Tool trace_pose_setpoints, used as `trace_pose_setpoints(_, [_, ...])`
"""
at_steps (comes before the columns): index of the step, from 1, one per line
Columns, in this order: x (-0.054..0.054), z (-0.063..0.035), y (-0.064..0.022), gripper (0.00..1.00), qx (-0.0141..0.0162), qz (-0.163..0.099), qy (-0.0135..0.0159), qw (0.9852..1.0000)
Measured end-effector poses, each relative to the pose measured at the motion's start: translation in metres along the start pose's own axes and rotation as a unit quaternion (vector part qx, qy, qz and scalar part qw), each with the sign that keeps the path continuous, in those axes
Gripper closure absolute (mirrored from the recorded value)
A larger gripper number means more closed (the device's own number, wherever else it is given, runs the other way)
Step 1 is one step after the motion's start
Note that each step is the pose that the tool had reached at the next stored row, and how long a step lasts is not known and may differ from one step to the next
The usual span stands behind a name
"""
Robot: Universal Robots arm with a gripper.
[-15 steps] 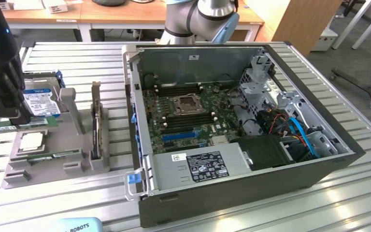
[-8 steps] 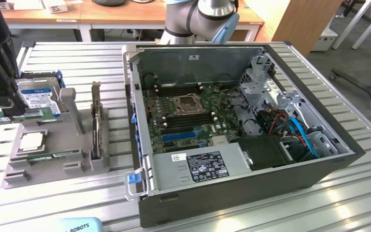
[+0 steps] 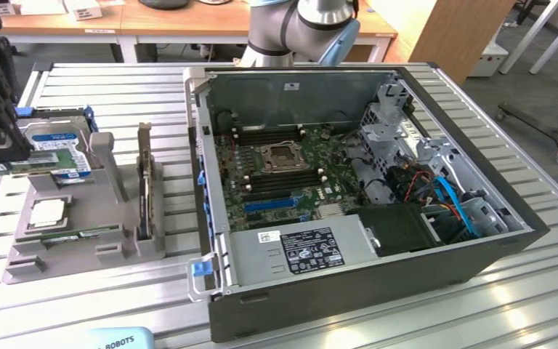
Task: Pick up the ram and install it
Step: 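Pick up the ram and move it above insertion slot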
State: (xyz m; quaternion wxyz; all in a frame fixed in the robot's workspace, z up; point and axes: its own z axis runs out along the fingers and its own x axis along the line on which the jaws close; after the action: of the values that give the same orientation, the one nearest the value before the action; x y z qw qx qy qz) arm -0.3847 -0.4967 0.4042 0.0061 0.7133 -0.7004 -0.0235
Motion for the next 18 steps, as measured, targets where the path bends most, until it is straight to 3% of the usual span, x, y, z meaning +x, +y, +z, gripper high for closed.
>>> trace_pose_setpoints(13, [-0.001, -0.0215, 0.0009, 0.88, 0.0000, 0.000, -0.0001, 1.0000])
trace_pose_setpoints(18, [-0.001, -0.0244, 0.0010, 0.88, 0.0000, 0.000, -0.0001, 1.0000])
